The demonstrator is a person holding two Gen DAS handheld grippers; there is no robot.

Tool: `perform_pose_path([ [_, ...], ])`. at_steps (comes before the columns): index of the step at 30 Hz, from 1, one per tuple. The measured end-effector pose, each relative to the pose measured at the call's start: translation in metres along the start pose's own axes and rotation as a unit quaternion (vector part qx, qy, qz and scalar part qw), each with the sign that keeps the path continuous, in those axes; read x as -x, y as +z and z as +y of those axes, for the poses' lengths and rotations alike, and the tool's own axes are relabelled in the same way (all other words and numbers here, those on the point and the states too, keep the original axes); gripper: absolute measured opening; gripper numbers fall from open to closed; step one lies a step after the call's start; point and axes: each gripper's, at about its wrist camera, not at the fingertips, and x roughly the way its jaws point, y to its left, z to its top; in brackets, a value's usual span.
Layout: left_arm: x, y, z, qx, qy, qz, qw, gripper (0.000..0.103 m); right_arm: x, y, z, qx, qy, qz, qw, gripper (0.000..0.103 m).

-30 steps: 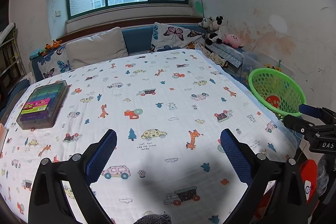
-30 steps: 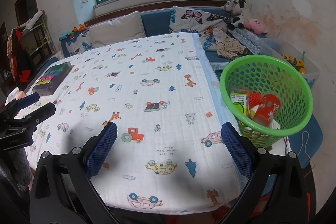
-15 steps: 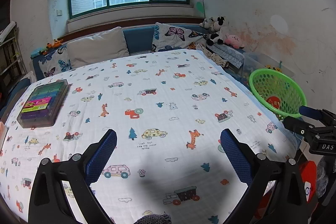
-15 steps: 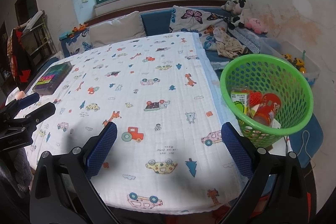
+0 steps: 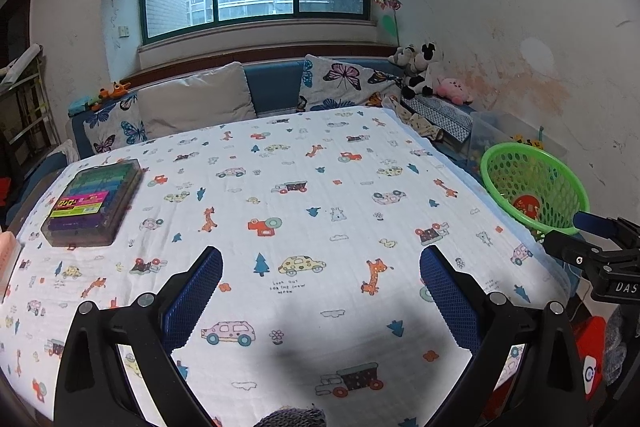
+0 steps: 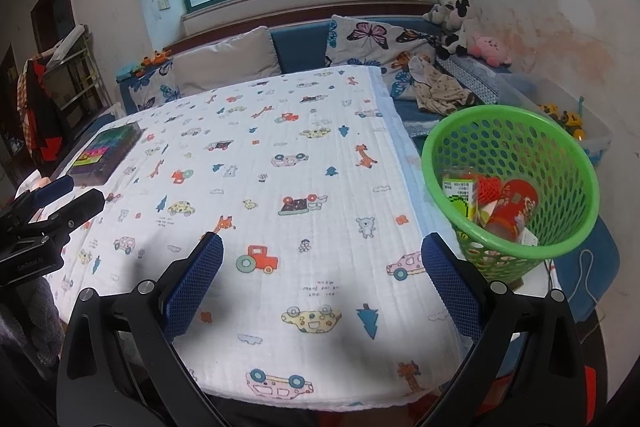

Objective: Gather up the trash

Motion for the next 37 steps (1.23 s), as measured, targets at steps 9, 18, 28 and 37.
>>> perform_pose_path([
  [9, 0.0017, 0.0006, 0.002, 0.006, 0.002, -0.004, 1.0, 0.096, 0.0008, 0.0003, 0.0008, 0.0, 0.001, 0.001, 1.0, 0.099],
  [18, 0.0025, 0.0016, 0.0024, 0.01, 0.001, -0.007, 0.9999, 0.096, 0.0011, 0.0005, 0.0033, 0.001, 0.003, 0.0, 1.0, 0.099],
  [28, 0.0029, 0.0028, 0.0009, 0.013, 0.004, -0.011, 0.9999, 0.096, -0.0009, 0.0001, 0.0063, 0.002, 0.006, 0.001, 1.0, 0.099],
  [37, -0.0012, 0.0017, 0.0034, 0.019, 0.007, -0.006, 0.9998, 0.096, -0.002, -0.0002, 0.0052, 0.001, 0.006, 0.002, 1.0, 0.099],
])
